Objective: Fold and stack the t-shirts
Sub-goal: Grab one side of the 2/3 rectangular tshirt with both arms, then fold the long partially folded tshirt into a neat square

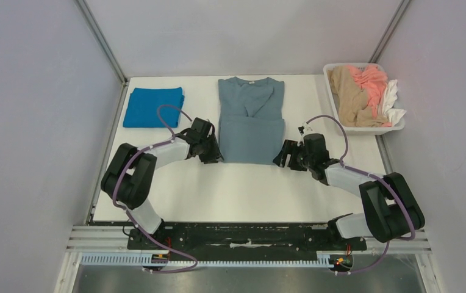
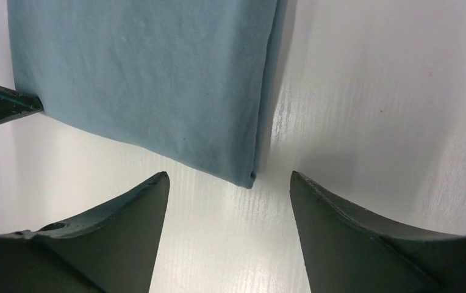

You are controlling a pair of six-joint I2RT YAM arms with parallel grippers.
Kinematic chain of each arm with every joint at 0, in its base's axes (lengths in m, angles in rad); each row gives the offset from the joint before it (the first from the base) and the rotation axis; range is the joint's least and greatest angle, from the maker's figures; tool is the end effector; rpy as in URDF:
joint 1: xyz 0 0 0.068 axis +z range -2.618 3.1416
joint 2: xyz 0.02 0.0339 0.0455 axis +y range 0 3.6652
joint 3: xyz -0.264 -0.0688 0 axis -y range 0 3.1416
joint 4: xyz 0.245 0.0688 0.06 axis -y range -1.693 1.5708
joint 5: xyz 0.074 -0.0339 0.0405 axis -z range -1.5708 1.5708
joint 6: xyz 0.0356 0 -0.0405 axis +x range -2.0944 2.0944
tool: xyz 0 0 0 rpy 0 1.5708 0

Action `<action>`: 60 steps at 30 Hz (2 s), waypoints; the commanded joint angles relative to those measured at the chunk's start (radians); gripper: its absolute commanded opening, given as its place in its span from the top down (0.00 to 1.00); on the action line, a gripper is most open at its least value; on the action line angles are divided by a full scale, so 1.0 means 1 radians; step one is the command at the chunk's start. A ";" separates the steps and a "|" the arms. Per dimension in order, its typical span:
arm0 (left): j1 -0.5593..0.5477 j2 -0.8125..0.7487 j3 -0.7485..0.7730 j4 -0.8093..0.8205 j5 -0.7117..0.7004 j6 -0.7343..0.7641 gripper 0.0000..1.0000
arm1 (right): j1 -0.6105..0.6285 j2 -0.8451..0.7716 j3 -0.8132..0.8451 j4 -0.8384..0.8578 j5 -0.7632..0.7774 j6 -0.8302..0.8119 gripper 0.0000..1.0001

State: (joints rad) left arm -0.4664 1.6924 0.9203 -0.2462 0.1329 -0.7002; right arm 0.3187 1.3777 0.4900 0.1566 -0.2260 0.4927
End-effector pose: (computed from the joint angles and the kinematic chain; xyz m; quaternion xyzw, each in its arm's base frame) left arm 0.2897 -0.1512 0.1546 -0.0940 0.9555 -0.2032 0.1920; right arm 0.2363 0.0864 0.1479 0.0330 0.9079 0.2545 0.3315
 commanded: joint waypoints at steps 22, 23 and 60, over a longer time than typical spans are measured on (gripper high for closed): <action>-0.007 0.009 -0.161 0.170 0.015 -0.064 0.98 | 0.034 0.033 -0.067 0.047 -0.020 0.001 1.00; -0.011 -0.012 -0.198 0.182 0.025 -0.075 0.98 | 0.038 0.015 -0.083 0.032 -0.019 -0.004 1.00; -0.381 -0.688 -0.159 -0.150 -0.464 -0.212 0.98 | 0.245 -0.605 0.047 -0.215 0.246 0.007 1.00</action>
State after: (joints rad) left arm -0.9264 0.9642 0.6563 -0.3538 -0.2264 -1.0142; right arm 0.5644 0.7197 0.3912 -0.1917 -0.1200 0.5461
